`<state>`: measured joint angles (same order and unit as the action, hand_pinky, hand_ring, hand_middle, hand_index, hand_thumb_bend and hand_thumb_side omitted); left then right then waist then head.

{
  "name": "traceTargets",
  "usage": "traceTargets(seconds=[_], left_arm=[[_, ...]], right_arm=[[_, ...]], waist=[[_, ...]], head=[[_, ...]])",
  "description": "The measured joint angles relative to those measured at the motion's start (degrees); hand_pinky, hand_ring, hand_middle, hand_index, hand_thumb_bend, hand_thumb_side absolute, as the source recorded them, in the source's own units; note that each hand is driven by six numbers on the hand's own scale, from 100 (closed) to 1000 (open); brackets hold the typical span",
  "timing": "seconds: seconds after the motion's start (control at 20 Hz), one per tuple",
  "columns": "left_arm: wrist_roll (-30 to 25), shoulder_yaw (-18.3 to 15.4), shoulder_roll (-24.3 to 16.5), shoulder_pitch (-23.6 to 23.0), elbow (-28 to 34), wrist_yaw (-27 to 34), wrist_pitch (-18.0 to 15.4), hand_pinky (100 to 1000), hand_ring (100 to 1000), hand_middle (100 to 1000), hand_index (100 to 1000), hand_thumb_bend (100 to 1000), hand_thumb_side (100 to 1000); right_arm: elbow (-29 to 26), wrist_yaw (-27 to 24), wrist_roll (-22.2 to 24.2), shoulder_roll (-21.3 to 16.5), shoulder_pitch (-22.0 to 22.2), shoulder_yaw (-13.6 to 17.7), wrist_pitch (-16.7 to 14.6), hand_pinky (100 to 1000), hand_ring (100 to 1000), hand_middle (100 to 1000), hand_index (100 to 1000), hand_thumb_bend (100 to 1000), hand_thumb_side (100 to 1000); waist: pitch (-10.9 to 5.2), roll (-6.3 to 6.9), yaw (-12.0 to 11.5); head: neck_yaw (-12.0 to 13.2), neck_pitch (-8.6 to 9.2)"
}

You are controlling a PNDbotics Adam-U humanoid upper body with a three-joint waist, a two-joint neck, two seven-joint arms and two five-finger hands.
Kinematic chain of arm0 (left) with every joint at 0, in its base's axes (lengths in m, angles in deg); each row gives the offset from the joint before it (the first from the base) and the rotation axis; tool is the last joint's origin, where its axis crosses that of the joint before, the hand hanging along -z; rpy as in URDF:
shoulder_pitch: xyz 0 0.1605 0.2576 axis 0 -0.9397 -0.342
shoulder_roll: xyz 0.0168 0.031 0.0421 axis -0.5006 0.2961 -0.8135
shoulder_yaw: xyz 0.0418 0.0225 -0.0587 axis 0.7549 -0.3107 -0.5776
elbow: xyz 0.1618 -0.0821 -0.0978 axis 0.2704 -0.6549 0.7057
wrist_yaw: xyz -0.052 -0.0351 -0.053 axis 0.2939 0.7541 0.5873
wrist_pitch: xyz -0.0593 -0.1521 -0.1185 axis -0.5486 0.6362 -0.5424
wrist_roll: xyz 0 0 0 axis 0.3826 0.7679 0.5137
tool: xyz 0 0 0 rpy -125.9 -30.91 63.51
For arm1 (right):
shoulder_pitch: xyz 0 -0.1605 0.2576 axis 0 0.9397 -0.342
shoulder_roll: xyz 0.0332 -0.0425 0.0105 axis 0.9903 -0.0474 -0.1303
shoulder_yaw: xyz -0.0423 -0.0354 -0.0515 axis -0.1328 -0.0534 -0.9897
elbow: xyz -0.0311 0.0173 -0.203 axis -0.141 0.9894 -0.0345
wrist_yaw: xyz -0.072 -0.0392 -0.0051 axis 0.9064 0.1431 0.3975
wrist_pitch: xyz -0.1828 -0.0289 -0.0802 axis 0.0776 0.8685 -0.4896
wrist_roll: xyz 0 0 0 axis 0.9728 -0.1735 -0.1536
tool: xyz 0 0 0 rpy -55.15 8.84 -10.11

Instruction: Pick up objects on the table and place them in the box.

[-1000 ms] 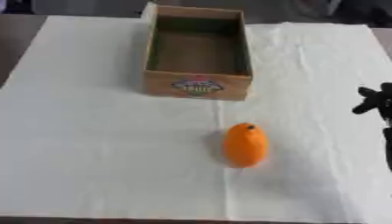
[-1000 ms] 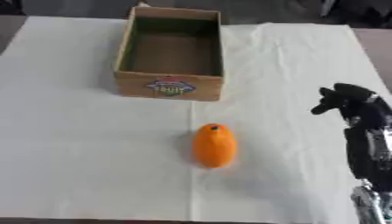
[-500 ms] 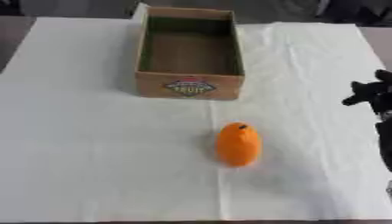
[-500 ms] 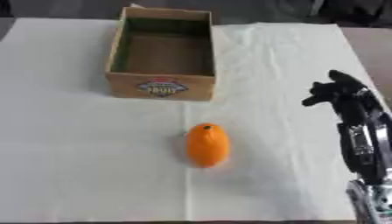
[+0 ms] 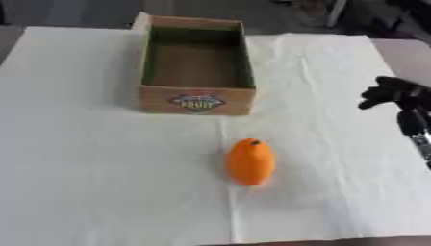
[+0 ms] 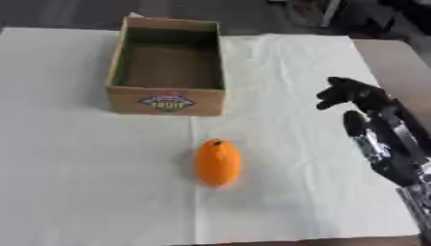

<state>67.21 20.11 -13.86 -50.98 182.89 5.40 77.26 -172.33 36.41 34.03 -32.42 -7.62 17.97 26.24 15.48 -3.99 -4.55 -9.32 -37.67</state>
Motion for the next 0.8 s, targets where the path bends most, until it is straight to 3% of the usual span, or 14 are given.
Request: traceTargets(seconds=[0.35, 0.5, 0.6, 0.8], left_arm=[[-0.1, 0.22, -0.01, -0.22, 0.0, 0.06, 0.12, 419, 497, 508, 610, 100, 666], [-0.14, 0.47, -0.01, -0.4, 0.0, 0.11, 0.16, 419, 497, 508, 610, 100, 666], [-0.23, 0.49, -0.01, -0.42, 0.0, 0.14, 0.24, 419, 497, 507, 609, 100, 667], [-0.46, 0.59, 0.01, -0.48, 0.0, 0.14, 0.46, 418, 496, 506, 608, 100, 666]], right_arm=[[0.0, 5.8, 0.66, -9.21, -3.22, -3.7, 2.29, 895, 757, 775, 948, 100, 932], [0.0, 8.22, 1.52, -13.15, -5.22, -5.94, 4.09, 910, 775, 789, 964, 100, 843], [0.0, 9.98, 2.11, -15.49, -6.63, -7.35, 5.25, 917, 779, 782, 967, 120, 733], [0.0, 13.4, 2.51, -16.7, -9.89, -10.25, 6.57, 924, 766, 771, 962, 130, 611]], waist=[[-0.39, 0.04, -0.14], [-0.4, 0.26, -0.51], [-0.4, 0.49, -0.61], [-0.41, 0.5, -0.8]], head=[[-0.04, 0.01], [-0.3, 0.02], [-0.47, 0.02], [-0.56, 0.02]])
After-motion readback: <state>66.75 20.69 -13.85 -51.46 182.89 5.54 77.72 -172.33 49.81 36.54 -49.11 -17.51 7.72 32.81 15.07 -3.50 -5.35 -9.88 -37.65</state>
